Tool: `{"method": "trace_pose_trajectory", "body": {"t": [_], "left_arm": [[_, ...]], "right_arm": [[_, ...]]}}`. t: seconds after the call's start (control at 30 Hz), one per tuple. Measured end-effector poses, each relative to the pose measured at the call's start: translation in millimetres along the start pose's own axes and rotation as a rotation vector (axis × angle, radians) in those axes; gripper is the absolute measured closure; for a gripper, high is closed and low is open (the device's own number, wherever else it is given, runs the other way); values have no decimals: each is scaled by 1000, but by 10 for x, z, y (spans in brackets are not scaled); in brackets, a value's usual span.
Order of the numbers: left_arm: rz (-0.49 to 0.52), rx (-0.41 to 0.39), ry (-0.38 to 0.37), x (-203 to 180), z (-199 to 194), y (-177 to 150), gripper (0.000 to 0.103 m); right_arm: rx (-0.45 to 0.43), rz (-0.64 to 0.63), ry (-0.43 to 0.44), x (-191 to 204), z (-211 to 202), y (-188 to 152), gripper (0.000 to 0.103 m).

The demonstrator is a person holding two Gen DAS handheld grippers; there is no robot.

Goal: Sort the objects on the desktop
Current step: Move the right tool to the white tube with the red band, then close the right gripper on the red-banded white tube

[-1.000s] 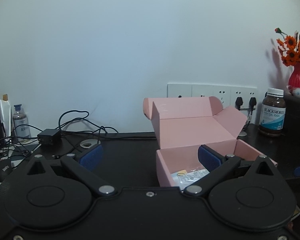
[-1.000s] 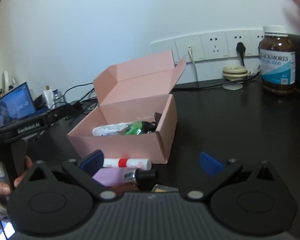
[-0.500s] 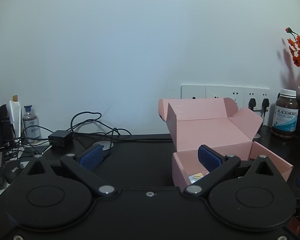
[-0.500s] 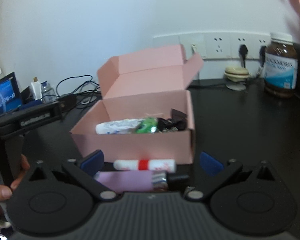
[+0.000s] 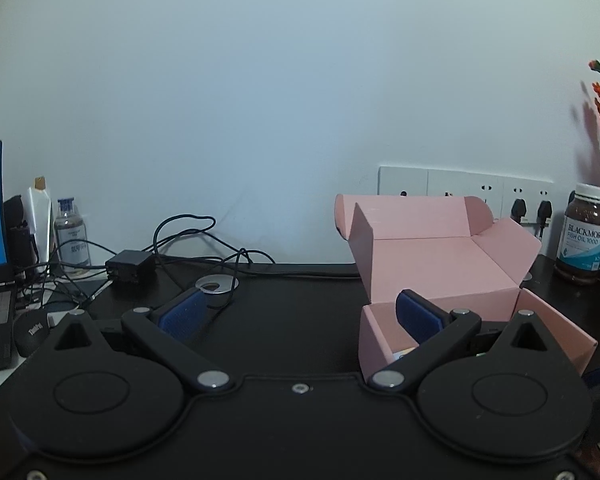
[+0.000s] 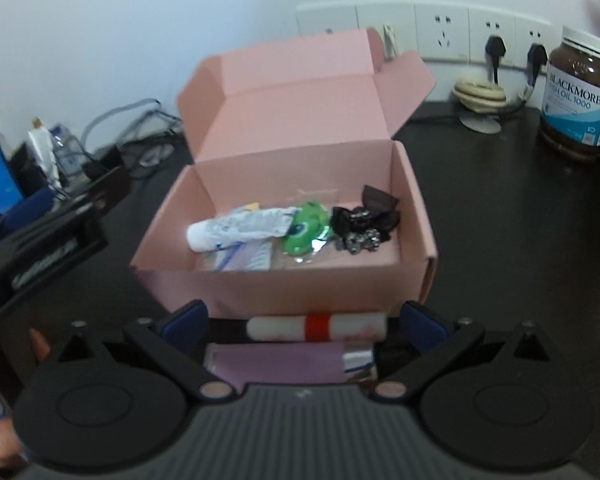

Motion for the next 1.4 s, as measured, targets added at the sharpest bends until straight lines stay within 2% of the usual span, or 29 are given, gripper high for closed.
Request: {"method": "trace_pose_trajectory", "body": {"t": [0.17,0.4,0.7,0.87,0.97,1.2,1.4], "left_arm": [[-40,-10,12,76,-3,45,0],[-35,0,15,75,4,40,0],[-18,-6,11,50,-9,35,0],[11,-11,43,41,22,21,0],[22,-12,53,38,33,18,0],[17,3,56,44,60,12,0],[-9,26,60,84,90,16,0]], "right_arm": [[118,-11,-6,13,139,105,1],[188,-22,-6,104,316,83,2],[168,-48,-52,123,272,56,8],[152,-79,-74,178,251,24,10],[131,-101,-89,208,235,14,18],[92,-109,-74,203,223,-11,18],[64,-33,-1,133,139,20,18]]}}
Point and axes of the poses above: each gripper's, at about its wrist camera, not at the fingertips, and z roughly the way its jaws point, x to its left, y to its top, the point moved 3 cm from there along z, roughly the way its jaws point, and after that the axes turned 12 degrees about -z, right-handed, at the moved point
